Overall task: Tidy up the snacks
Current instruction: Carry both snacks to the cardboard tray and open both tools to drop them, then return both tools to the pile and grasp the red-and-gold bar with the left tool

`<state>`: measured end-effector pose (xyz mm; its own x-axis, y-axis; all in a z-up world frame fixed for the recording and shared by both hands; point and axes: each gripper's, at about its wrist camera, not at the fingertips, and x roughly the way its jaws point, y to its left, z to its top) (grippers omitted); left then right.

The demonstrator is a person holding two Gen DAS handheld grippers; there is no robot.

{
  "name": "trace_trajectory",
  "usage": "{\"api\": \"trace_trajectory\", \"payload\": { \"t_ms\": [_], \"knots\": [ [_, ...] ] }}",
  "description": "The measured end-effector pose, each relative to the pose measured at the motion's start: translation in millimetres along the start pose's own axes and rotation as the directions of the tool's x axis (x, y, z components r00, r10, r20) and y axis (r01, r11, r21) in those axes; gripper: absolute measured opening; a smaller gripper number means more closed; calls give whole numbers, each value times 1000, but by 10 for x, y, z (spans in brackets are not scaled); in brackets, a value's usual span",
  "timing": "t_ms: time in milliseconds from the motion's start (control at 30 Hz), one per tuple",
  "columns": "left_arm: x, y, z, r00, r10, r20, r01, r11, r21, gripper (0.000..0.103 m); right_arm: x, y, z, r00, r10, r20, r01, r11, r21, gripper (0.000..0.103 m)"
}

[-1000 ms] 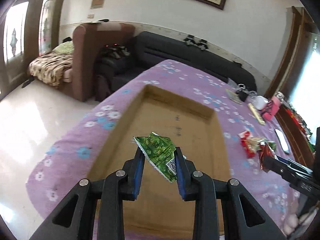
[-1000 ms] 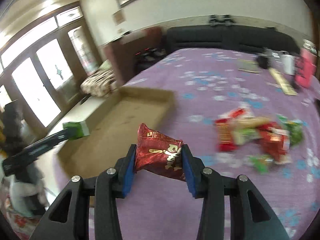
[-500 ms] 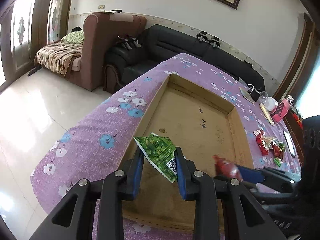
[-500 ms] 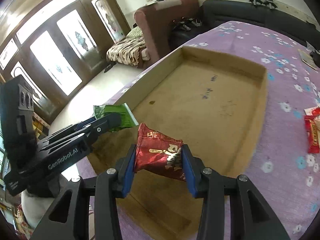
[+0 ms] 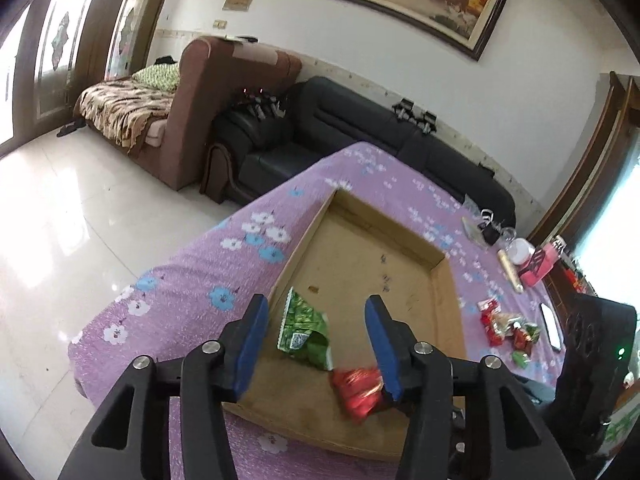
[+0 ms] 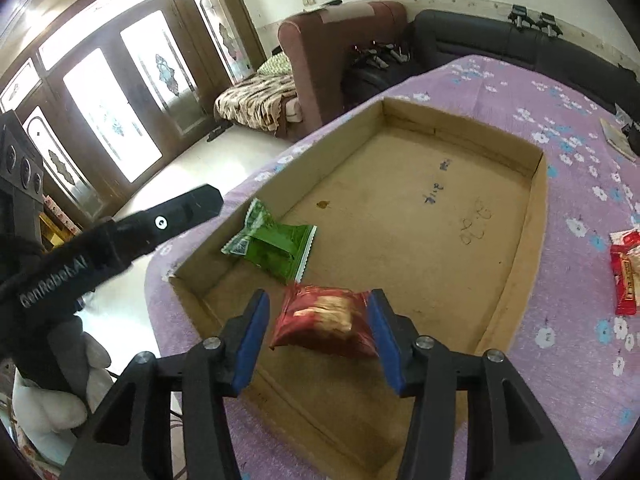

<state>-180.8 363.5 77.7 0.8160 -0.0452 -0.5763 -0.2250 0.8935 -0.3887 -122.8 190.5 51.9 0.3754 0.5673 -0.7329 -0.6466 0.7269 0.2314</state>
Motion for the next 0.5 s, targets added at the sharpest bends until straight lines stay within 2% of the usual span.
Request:
{"api": "trace_trajectory", "payload": {
  "t_ms": [133, 267, 367, 500],
  "knots": [
    [-71, -157, 21, 1000, -16, 17, 16, 1000, 23, 59, -190, -75, -58, 999, 1, 42, -1, 1000, 13, 56],
    [-66, -371, -1, 1000, -30, 7, 29, 997, 65, 62, -393, -326, -144, 996, -19, 83, 14, 998, 61, 59],
    [-38, -565, -46, 999, -48, -15, 49, 994, 102, 63, -608, -634, -278, 992, -50, 114, 36, 992, 123, 61],
    [4, -851, -125, 996, -78, -41, 83, 984, 158, 67, -934, -1267, -575, 983, -135, 127, 101, 965, 242, 63]
  ]
}}
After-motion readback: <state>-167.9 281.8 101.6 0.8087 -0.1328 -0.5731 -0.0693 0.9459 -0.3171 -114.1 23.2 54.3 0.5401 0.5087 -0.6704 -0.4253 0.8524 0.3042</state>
